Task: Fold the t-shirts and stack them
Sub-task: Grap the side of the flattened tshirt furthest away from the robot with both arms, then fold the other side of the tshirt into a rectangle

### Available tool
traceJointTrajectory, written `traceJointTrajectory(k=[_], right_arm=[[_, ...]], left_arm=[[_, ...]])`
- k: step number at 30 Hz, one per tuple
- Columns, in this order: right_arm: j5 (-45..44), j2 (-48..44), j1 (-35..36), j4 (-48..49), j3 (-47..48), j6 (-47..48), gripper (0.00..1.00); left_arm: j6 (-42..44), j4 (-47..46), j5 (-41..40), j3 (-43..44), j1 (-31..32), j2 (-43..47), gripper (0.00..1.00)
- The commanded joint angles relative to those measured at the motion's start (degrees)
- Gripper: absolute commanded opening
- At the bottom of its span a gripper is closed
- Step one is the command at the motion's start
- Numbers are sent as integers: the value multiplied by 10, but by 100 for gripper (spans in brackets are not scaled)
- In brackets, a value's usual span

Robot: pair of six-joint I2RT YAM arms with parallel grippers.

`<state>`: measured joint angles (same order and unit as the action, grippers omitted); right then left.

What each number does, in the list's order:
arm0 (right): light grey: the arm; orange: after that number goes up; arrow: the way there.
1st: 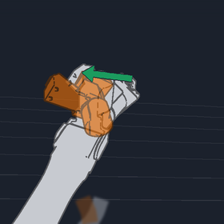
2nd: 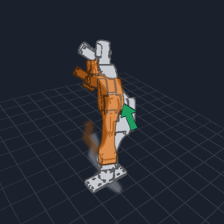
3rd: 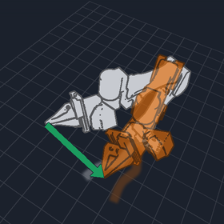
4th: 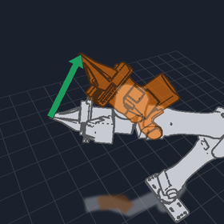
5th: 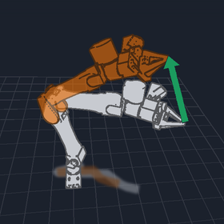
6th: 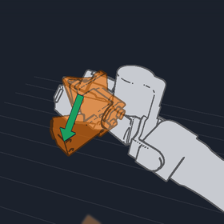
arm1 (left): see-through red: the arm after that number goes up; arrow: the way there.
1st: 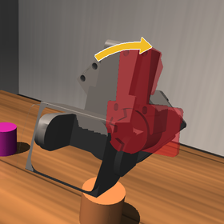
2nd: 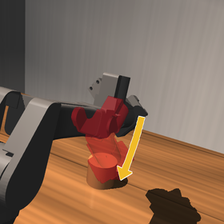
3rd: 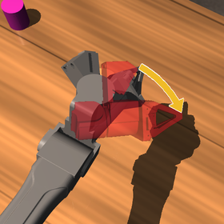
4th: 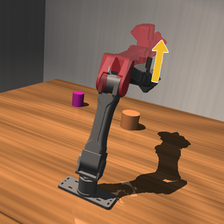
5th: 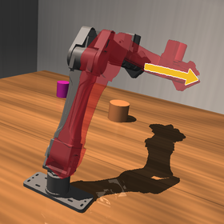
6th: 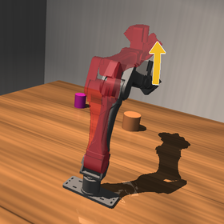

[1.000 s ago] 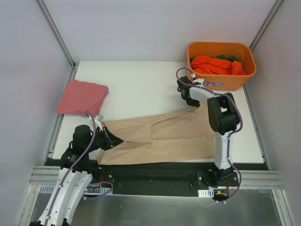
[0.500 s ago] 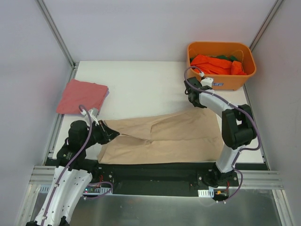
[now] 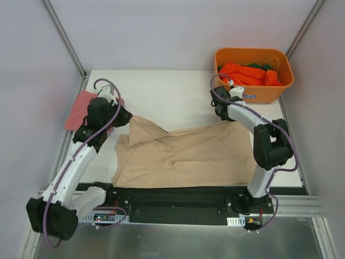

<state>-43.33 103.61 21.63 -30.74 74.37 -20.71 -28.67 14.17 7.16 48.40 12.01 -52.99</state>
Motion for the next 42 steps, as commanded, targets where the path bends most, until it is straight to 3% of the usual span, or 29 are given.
traceJointTrajectory(k=[1,6,11,20,29,35,42], right_arm=[[-26,5,-4,-16,43,1,5],[-15,7,-5,-25,44,-14,5],[0,5,-5,-29,37,-14,5],[15,-61,14,-10,-54,-19,5],[17,-152,49,6,-171,-37,5],[-1,-205,67,-12,-222,-64,6],[1,-231,71,-14,-237,-61,6]], left_arm=[[133,-85,-3,105,-6,-97,0],[207,-77,103,205,-13,-205,0],[207,-71,130,167,-13,-189,0],[47,-92,60,-57,-12,13,0],[-94,-109,59,-270,-12,256,0],[-130,-17,23,-299,-12,357,0],[-122,54,22,-246,-11,366,0]])
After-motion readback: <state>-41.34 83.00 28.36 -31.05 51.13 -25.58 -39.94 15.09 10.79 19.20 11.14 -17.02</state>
